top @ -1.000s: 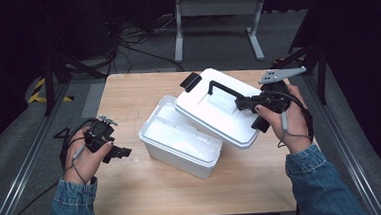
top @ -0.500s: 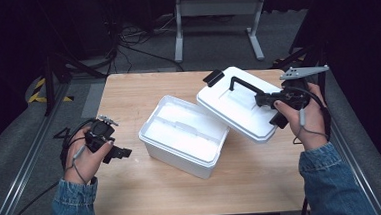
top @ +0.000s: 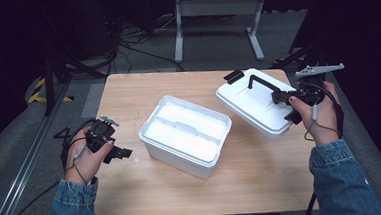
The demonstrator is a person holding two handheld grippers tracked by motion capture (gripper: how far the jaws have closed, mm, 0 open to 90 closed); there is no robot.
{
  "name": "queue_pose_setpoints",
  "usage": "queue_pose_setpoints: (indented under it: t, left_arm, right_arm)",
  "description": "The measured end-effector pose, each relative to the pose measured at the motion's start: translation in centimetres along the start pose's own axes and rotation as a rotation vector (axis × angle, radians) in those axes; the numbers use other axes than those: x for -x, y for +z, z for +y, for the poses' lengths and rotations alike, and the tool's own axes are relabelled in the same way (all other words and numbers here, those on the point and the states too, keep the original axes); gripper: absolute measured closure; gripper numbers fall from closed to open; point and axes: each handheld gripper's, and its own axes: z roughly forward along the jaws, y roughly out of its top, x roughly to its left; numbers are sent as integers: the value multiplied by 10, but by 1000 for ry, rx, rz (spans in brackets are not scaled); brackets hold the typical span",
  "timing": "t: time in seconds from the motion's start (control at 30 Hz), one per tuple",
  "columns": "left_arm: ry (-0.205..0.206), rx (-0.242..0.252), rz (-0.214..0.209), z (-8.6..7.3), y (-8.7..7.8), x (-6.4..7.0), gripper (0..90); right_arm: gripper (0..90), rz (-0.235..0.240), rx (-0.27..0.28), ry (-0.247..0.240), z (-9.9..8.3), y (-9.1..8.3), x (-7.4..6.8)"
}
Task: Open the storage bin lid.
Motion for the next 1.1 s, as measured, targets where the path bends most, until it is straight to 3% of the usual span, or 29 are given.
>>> queue_pose_setpoints:
  t: [0.47,0.73,1.1]
  left_arm:
    - [-5,-2,-1,-1,1,-1,185]
    - [-6,-3,-1,0,1,-1,185]
    - [-1,-3,3,0,2,-1,185]
  right_arm:
    - [848,-46,-91,66,-23,29,30]
    - [848,-50,-136,89,-40,48,38]
    - [848,-48,-154,104,-57,64,45]
